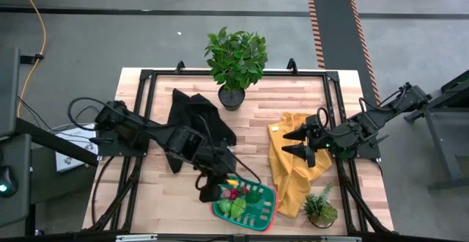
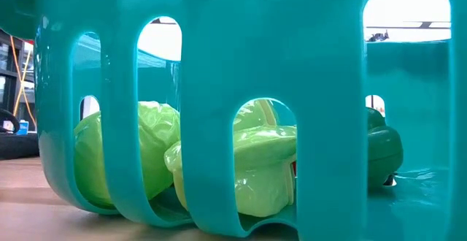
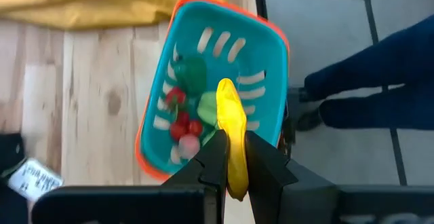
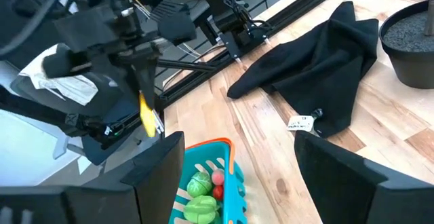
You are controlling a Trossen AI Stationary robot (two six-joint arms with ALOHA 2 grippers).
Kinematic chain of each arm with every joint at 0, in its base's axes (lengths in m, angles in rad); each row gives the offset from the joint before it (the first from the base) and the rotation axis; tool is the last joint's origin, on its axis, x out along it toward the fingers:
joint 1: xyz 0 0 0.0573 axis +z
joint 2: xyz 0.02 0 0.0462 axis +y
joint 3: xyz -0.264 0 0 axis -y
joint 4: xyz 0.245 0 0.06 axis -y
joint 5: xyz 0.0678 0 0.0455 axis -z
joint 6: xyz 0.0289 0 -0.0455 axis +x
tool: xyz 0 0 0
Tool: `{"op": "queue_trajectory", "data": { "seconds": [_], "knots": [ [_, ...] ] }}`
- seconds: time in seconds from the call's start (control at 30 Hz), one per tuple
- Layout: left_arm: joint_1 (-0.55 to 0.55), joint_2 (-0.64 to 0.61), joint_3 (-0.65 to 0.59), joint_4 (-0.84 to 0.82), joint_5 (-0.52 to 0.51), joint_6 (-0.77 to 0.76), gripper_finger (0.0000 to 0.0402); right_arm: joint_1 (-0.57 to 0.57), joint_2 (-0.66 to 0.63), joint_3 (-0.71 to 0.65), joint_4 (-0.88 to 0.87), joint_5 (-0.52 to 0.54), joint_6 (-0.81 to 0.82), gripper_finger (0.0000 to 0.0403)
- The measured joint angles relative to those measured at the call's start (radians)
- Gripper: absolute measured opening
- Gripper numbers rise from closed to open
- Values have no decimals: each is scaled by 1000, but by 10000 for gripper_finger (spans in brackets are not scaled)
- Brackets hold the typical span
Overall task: Pick and placing Produce into tupperware
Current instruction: Put the yellow corn into the blue bin
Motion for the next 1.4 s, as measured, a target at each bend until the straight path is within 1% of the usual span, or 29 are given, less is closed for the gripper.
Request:
{"op": "queue_trajectory", "data": {
  "seconds": [0.23, 0.37, 0.7, 1.0, 1.07, 1.13, 1.2, 1.3, 1.4],
  "knots": [
    [-1, 111, 72, -51, 16, 20, 33, 0, 0, 0, -2, 0, -1, 270],
    [-2, 150, 81, -63, 25, 26, 33, 0, 0, 0, -6, 0, -1, 270],
    [-27, 220, 82, -47, 33, 46, 33, 0, 0, 0, -24, 0, 1, 270],
    [-34, 274, 79, -16, 8, 49, 33, 0, 0, 0, -24, 0, 4, 270],
    [-33, 287, 82, 17, 11, 49, 33, 0, 0, 0, -30, 0, 11, 270],
    [-33, 289, 80, 1, 12, 52, 33, 0, -1, 0, -29, 1, 12, 270],
    [-33, 303, 84, 28, 13, 55, 33, 0, 0, 0, -32, 1, 17, 270],
    [-34, 315, 78, 12, 15, 62, 33, 0, 0, 0, -31, 1, 17, 270],
    [-34, 328, 84, 34, 29, 64, 33, 0, 0, 0, -31, 1, 16, 270]
  ]
}}
